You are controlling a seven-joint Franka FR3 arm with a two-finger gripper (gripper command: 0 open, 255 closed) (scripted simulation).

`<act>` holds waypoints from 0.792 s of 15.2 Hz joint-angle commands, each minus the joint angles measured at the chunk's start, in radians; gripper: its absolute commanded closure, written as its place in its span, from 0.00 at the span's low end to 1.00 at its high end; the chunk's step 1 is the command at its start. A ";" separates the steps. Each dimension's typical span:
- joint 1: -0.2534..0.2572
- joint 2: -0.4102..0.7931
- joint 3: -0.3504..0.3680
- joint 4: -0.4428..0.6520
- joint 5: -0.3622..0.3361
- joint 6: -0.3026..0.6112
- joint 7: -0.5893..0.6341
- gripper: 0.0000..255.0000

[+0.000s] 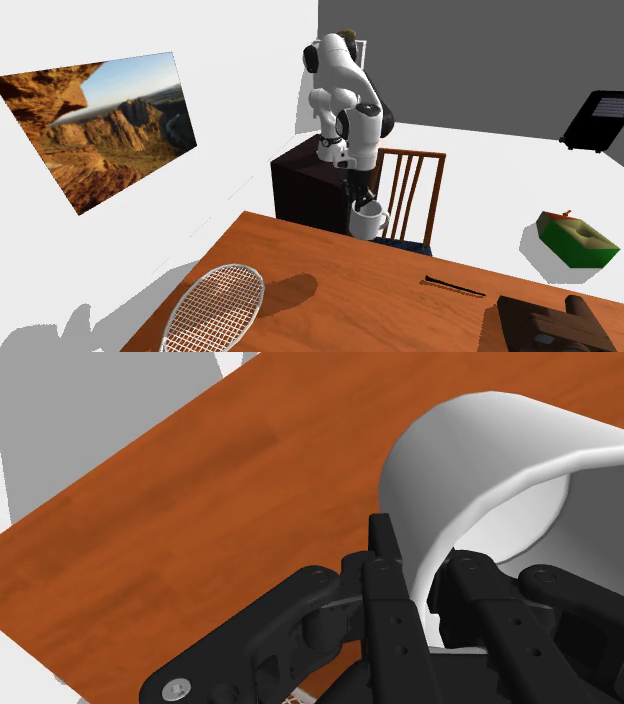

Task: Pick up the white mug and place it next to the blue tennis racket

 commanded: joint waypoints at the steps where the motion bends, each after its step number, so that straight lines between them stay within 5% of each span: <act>1: -0.004 -0.015 0.005 0.007 0.009 -0.021 -0.006 1.00; 12: -0.157 0.005 -0.038 0.061 0.032 -0.042 -0.221 1.00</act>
